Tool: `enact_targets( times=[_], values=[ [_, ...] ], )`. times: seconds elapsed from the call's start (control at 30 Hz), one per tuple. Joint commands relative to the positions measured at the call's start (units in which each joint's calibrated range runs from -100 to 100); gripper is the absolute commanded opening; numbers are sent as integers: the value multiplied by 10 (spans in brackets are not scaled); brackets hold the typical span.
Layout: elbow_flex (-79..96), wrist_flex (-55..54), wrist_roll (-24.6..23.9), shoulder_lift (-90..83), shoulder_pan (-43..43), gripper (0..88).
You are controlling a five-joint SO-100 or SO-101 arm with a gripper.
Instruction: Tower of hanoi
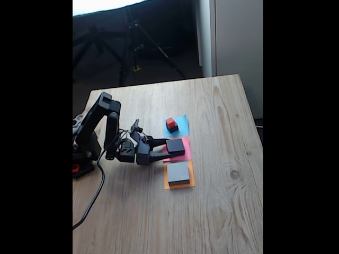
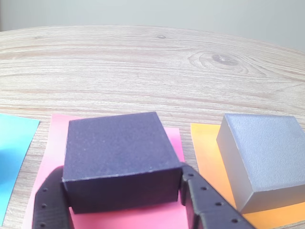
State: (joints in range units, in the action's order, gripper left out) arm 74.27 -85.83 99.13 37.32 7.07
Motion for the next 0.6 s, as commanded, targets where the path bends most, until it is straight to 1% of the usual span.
enact_targets(
  times=[0.0, 0.33, 0.57],
  values=[
    [-3, -15, 9, -4, -3, 32],
    [-2, -15, 9, -1, 5, 46],
    [-3, -15, 9, 0, 5, 100]
  ],
)
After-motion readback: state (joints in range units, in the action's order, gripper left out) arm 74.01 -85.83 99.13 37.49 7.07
